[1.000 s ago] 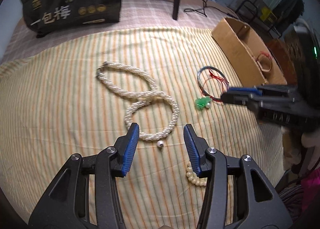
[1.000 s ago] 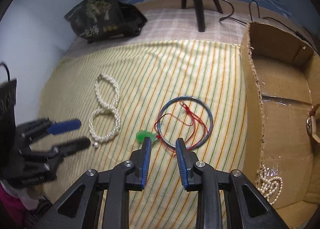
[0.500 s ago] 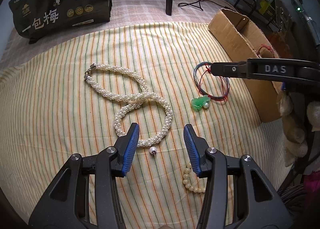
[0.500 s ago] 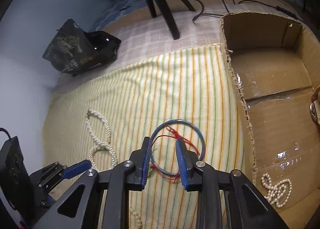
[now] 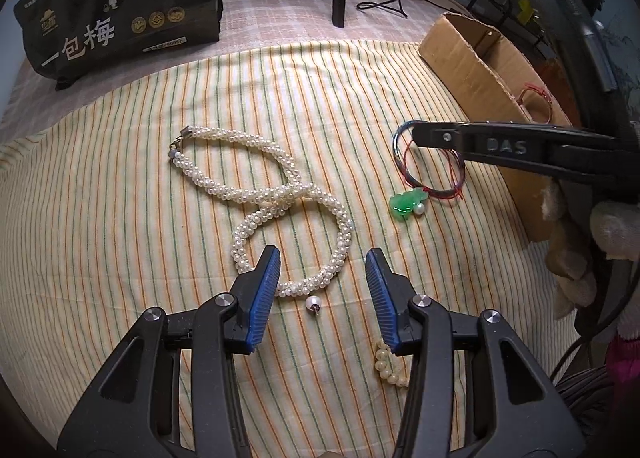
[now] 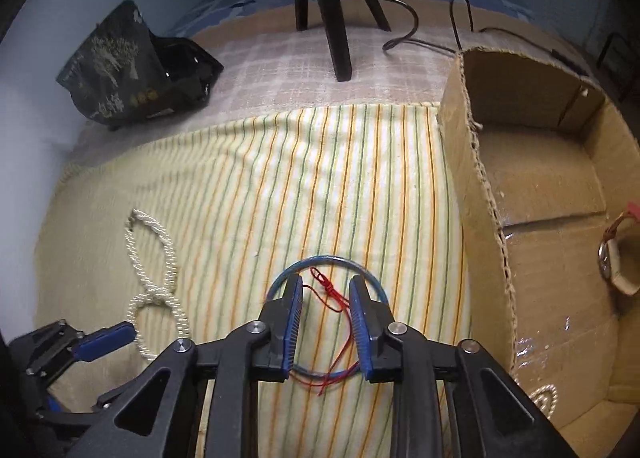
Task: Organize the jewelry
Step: 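Close the right tool on the cord bracelet while the left tool grasps the long pearl necklace, then lift and carry the necklace with the left tool while the right carries the cord bracelet to the box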
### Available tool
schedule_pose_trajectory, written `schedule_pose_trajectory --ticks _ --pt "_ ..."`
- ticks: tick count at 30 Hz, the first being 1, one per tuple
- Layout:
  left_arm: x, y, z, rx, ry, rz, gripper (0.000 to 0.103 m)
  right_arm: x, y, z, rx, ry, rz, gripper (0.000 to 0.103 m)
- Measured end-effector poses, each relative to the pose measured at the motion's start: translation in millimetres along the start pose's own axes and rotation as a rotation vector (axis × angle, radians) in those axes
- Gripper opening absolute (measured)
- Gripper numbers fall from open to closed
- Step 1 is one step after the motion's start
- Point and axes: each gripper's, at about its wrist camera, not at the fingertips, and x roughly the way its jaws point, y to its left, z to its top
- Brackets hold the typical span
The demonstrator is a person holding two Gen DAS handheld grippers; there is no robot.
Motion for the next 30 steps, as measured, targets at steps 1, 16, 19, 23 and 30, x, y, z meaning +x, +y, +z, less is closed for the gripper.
schedule_pose_trajectory --ticks 1,16,19,23,30 --pt "0.5 -0.8 0.1 0.002 0.0 -0.001 0.046 2.8 1.6 0.1 -0.017 0.005 -0.013 0.026" --pt "32.7 -20.4 7.8 0.076 0.036 0.08 0.046 16.5 2.3 3.4 -0.036 0.006 -0.018 0.008" --pt "32.5 -17.4 8.8 0.057 0.028 0.091 0.033 16.5 1.1 3.2 -0.029 0.004 -0.014 0.002" --pt "29.3 -7.7 9.6 0.02 0.021 0.088 0.007 13.2 -0.2 1.8 -0.02 -0.004 0.003 0.001" --pt "12.2 10.1 11.5 -0.05 -0.016 0.061 0.006 -8.2 -0.6 1.7 -0.007 -0.052 0.049 0.0"
